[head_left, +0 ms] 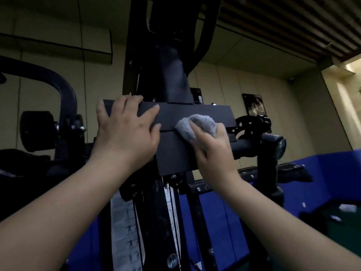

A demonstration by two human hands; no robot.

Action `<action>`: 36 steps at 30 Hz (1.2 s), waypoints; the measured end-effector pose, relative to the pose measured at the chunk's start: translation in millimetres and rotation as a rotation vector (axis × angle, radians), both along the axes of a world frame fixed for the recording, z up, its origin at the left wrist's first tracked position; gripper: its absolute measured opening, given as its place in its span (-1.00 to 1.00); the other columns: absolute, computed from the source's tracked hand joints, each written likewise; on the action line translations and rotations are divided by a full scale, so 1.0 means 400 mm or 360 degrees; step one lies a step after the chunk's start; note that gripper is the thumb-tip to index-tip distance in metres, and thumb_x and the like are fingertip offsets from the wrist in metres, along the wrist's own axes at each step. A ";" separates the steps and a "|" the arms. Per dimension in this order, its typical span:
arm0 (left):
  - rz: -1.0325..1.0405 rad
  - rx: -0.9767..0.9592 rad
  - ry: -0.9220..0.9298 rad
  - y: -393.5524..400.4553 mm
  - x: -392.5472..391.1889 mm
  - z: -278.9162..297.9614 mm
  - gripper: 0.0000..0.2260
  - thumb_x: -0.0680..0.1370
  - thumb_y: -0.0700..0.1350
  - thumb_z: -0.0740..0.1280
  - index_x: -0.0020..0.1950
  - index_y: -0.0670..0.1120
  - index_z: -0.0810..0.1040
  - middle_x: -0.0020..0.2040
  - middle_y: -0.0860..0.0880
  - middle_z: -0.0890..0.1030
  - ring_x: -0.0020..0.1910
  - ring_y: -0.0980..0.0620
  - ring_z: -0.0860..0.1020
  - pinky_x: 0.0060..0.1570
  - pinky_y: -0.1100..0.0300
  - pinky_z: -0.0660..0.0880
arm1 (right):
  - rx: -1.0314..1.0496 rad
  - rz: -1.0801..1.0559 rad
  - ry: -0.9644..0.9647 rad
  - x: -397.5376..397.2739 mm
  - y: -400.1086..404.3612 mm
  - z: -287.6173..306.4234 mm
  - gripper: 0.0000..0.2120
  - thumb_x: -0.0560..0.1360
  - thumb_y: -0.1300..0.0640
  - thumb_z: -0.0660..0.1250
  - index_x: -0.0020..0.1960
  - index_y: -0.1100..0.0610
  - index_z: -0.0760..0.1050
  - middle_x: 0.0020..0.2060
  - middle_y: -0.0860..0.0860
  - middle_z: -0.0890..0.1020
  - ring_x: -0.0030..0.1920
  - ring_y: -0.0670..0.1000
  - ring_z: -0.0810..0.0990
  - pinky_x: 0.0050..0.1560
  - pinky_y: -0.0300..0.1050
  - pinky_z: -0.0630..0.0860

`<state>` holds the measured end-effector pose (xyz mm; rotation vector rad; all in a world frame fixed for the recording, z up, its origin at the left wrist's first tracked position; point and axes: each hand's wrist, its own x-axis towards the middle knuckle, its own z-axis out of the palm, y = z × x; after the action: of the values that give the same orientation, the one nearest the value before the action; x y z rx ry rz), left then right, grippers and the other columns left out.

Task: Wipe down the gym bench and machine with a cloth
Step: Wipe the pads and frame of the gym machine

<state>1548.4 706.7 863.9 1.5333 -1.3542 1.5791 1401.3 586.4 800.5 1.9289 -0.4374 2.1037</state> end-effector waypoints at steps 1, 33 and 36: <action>0.0001 0.0007 0.0007 0.000 0.000 0.000 -0.56 0.56 0.14 0.09 0.44 0.11 0.34 0.43 -0.08 0.29 0.42 -0.12 0.17 0.37 -0.31 -0.01 | -0.0012 -0.0046 -0.0036 -0.002 -0.017 -0.006 -0.57 0.52 0.24 0.26 0.36 0.00 0.45 0.07 0.09 0.39 0.05 0.07 0.41 0.18 -0.14 0.37; 0.0082 0.0460 -0.0280 -0.121 -0.182 -0.165 -0.40 0.58 0.19 0.02 0.57 0.04 -0.06 0.57 -0.11 -0.11 0.53 -0.10 -0.12 0.48 -0.01 -0.21 | 0.0372 -0.0266 -0.0194 -0.179 -0.201 -0.088 -0.58 0.53 0.24 0.27 0.35 -0.03 0.46 0.07 0.15 0.39 -0.01 0.12 0.42 0.07 -0.10 0.44; 0.0040 0.0478 -0.0266 -0.120 -0.180 -0.162 -0.42 0.60 0.15 0.04 0.56 0.04 -0.08 0.57 -0.09 -0.13 0.53 -0.09 -0.15 0.46 0.04 -0.23 | 0.0581 -0.0396 -0.0275 -0.239 -0.242 -0.080 -0.66 0.56 0.17 0.20 0.30 -0.04 0.48 0.11 0.16 0.39 -0.01 0.16 0.47 0.08 -0.02 0.50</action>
<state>1476.5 658.6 799.2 1.6231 -1.7366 1.6045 1305.6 489.4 768.3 1.7547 -1.1049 2.1431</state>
